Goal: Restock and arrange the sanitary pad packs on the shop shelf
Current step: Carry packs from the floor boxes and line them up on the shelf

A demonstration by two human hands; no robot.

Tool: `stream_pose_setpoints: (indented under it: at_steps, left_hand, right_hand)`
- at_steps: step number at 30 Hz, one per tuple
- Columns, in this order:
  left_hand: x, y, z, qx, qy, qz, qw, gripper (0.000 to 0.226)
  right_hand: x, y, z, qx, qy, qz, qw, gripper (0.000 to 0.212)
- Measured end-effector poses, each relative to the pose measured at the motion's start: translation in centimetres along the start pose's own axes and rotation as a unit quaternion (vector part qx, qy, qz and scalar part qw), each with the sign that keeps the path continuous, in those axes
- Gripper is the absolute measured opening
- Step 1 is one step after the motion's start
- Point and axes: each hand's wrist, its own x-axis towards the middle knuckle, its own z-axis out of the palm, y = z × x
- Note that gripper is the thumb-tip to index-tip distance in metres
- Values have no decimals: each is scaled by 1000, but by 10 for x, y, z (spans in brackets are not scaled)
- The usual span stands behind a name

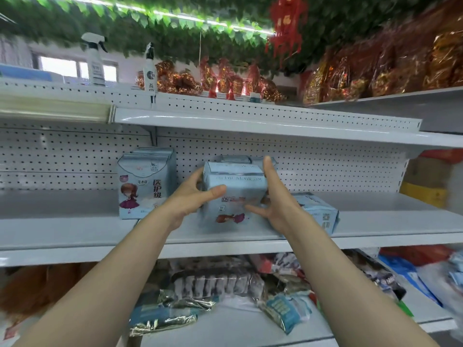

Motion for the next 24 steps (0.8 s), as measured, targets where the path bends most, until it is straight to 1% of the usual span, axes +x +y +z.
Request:
stream_pose_setpoints:
  at_steps: [2,4,5,7,9,11,13,15,17,18,19,21,24]
  left_hand:
    - [-5,-2,-1,-23,-4,-3,1000,74]
    - [-7,-8,-1,-50,5,3,999,95]
    - [-8,-11,0,-61,12,13,998,100]
    - [-6,-17,0,-106,35,19,994,100]
    - [-3,-22,-2,-143,56,27,988,86]
    - [-3,-23,-3,-161,43,44,985,72]
    - [-4,-22,-1,-172,44,53,983,70]
    - [-6,-23,1,-193,65,64,977,80]
    - [-6,-23,3,-198,102,69,972,100]
    - [-6,-22,3,-189,118,68,973,103]
    - [-6,-21,4,-176,131,64,974,100]
    - [-6,-21,6,-154,133,29,979,90]
    - [-10,-21,8,-143,103,-75,982,69]
  right_hand:
    - [3,1,5,25,11,-9,1000,92]
    - [2,2,11,38,35,-22,998,76]
    - [-1,4,15,42,47,-29,998,67]
    - [-4,11,20,47,75,-34,996,53]
    - [-3,19,23,64,101,-31,992,43]
    - [0,26,23,90,102,-33,990,41]
    - [3,33,20,107,88,-41,989,40]
    - [3,37,18,128,80,-55,987,37]
    - [2,39,16,151,76,-68,983,33]
    - [1,40,16,165,75,-73,981,34]
    - [1,42,17,176,78,-79,978,35]
    - [1,47,19,193,84,-93,973,40]
    - [1,52,22,202,88,-112,969,49]
